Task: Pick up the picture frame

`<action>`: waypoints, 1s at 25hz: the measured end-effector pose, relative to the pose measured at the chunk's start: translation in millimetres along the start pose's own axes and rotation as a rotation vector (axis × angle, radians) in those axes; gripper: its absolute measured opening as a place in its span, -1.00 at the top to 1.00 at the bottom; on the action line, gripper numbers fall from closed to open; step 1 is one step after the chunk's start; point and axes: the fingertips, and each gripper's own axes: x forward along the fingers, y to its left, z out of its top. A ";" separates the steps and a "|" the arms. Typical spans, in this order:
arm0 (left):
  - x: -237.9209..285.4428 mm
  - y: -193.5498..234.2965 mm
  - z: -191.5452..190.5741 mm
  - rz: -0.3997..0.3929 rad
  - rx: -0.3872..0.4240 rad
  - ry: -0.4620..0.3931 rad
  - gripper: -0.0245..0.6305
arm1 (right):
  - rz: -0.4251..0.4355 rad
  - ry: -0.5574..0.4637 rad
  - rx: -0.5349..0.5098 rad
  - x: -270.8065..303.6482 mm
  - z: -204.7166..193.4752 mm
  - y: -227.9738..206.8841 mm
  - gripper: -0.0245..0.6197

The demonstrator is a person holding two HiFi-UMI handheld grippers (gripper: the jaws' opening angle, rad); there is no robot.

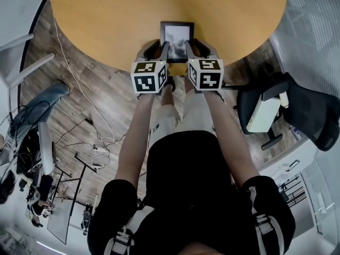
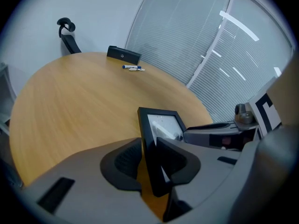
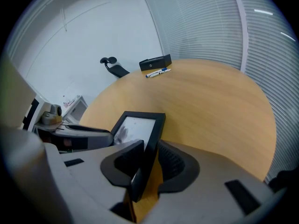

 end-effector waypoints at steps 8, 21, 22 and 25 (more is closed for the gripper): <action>1.3 -0.3 -1.5 -0.004 0.007 -0.003 0.64 | -0.003 -0.012 0.006 1.2 -0.8 1.2 0.59; -26.9 -17.6 24.5 0.020 0.020 -0.076 0.66 | -0.024 -0.078 -0.006 -29.3 26.4 6.0 0.63; -33.2 -19.5 30.0 0.018 0.025 -0.089 0.66 | -0.026 -0.094 -0.006 -35.2 31.8 8.7 0.63; -54.9 -27.0 47.8 0.010 0.039 -0.135 0.66 | -0.031 -0.145 -0.006 -56.1 49.0 17.1 0.64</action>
